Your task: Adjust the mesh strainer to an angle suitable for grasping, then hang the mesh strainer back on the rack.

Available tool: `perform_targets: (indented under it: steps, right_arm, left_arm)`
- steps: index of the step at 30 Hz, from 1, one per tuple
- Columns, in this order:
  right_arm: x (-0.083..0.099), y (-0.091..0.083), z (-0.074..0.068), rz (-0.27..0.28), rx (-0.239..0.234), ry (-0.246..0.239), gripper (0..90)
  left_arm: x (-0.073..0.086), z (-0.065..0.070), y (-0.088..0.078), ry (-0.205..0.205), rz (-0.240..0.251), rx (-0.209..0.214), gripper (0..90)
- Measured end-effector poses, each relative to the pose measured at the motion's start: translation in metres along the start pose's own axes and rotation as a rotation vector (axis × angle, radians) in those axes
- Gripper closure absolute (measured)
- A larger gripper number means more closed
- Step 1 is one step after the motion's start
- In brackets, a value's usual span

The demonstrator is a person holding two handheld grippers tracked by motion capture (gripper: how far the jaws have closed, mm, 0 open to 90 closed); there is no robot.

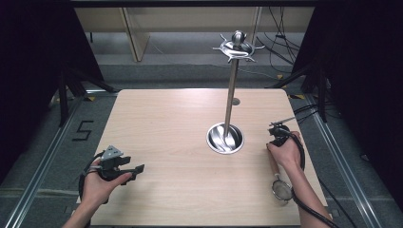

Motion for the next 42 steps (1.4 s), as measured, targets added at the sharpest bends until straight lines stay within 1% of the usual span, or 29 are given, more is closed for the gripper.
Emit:
perform_targets:
  steps: [1, 2, 3, 4, 7, 8, 11, 14, 16, 17, 18, 19, 20, 21, 22, 24, 25, 26, 27, 28, 29, 31, 32, 35, 36, 37, 38, 41, 42]
  right_arm:
    - [0.001, -0.002, 0.003, -0.002, -0.012, -0.009, 88.2]
    - [0.000, -0.004, 0.002, 0.013, -0.013, 0.021, 86.5]
    - [0.000, -0.004, 0.002, 0.013, -0.013, 0.021, 86.5]
    - [0.000, -0.009, 0.005, 0.033, 0.005, 0.007, 84.2]
    - [0.004, -0.020, 0.002, 0.030, 0.006, 0.032, 77.9]
    - [0.006, -0.024, 0.002, 0.027, 0.000, 0.028, 75.1]
    - [0.011, -0.031, 0.003, 0.018, 0.002, 0.024, 70.2]
    - [0.020, -0.046, 0.007, -0.006, -0.009, 0.029, 64.1]
    - [0.028, -0.055, 0.006, -0.084, -0.003, 0.076, 60.5]
    - [0.030, -0.057, 0.005, -0.105, -0.004, 0.106, 60.3]
    - [0.033, -0.058, 0.005, -0.122, -0.002, 0.105, 60.5]
    - [0.037, -0.058, 0.006, -0.139, 0.007, 0.093, 58.5]
    - [0.040, -0.060, 0.005, -0.167, 0.014, 0.115, 57.0]
    - [0.043, -0.060, 0.005, -0.180, 0.013, 0.109, 57.1]
    - [0.045, -0.061, 0.002, -0.201, 0.020, 0.140, 57.1]
    - [0.049, -0.062, -0.003, -0.220, 0.015, 0.151, 57.2]
    - [0.049, -0.062, -0.003, -0.220, 0.015, 0.151, 57.2]
    - [0.051, -0.062, -0.007, -0.232, 0.009, 0.150, 57.3]
    - [0.051, -0.062, -0.007, -0.232, 0.009, 0.150, 57.3]
    - [0.053, -0.063, -0.010, -0.255, 0.010, 0.144, 58.4]
    - [0.053, -0.062, -0.010, -0.254, 0.014, 0.129, 58.5]
    - [0.053, -0.062, -0.012, -0.266, 0.014, 0.130, 58.6]
    - [0.053, -0.061, -0.016, -0.275, 0.024, 0.146, 59.3]
    - [0.054, -0.058, -0.018, -0.275, 0.020, 0.139, 59.5]
    - [0.054, -0.056, -0.017, -0.288, 0.004, 0.119, 59.6]
    - [0.055, -0.055, -0.017, -0.299, 0.011, 0.109, 59.6]
    - [0.056, -0.053, -0.021, -0.289, 0.023, 0.142, 59.6]
    - [0.057, -0.050, -0.020, -0.308, 0.004, 0.125, 59.4]
    - [0.058, -0.049, -0.022, -0.311, 0.010, 0.137, 59.4]
  left_arm:
    - [0.001, 0.000, 0.000, -0.001, -0.008, 0.008, 30.7]
    - [0.001, 0.000, 0.000, 0.011, -0.013, 0.011, 30.7]
    - [0.001, 0.000, 0.000, 0.011, -0.013, 0.011, 30.8]
    - [0.001, 0.003, 0.002, -0.017, 0.002, 0.005, 30.8]
    - [0.000, 0.004, -0.001, 0.018, 0.001, 0.018, 30.8]
    - [0.001, 0.005, -0.003, 0.006, -0.009, 0.022, 30.8]
    - [0.000, 0.005, -0.003, 0.016, 0.003, 0.023, 30.8]
    - [0.002, 0.005, -0.003, 0.004, -0.003, 0.021, 30.8]
    - [0.001, 0.004, -0.001, 0.003, 0.004, 0.010, 30.8]
    - [0.001, 0.005, 0.000, -0.002, 0.007, 0.017, 30.8]
    - [0.001, 0.005, -0.001, 0.010, -0.014, 0.019, 30.8]
    - [0.001, 0.005, -0.001, 0.010, -0.014, 0.019, 30.8]
    - [0.000, 0.008, 0.000, 0.002, -0.002, 0.022, 30.8]
    - [0.001, 0.008, 0.000, 0.019, -0.016, 0.029, 30.8]
    - [0.000, 0.010, 0.001, 0.011, -0.007, 0.028, 30.8]
    - [0.000, 0.010, 0.001, 0.018, -0.011, 0.020, 30.8]
    - [0.000, 0.011, 0.002, 0.006, -0.001, 0.032, 30.8]
    - [0.001, 0.011, 0.002, 0.020, -0.017, 0.040, 30.7]
    - [0.001, 0.011, 0.002, 0.020, -0.017, 0.040, 30.6]
    - [0.002, 0.010, 0.003, 0.021, -0.014, 0.036, 30.5]
    - [0.003, 0.010, 0.003, 0.012, -0.014, 0.039, 30.5]
    - [0.004, 0.010, 0.001, 0.017, -0.022, 0.037, 30.4]
    - [0.003, 0.009, 0.001, 0.014, -0.012, 0.037, 30.4]
    - [0.003, 0.007, 0.001, 0.021, -0.013, 0.035, 30.4]
    - [0.002, 0.008, 0.001, 0.012, -0.019, 0.031, 30.4]
    - [0.003, 0.007, 0.001, 0.018, -0.016, 0.033, 30.4]
    - [0.003, 0.007, 0.001, 0.021, -0.017, 0.034, 30.5]
    - [0.004, 0.008, 0.000, 0.013, -0.019, 0.030, 30.5]
    - [0.004, 0.008, 0.000, 0.014, -0.021, 0.028, 30.4]
Point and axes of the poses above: each handheld gripper's, and its own axes: y roughly forward along the jaws, x roughly out of its underside, z roughly to its right, the point moved 7 cm from there along y, roughly forward along the jaws, and after that the axes turned 10 degrees about z, right-handed, at the moved point
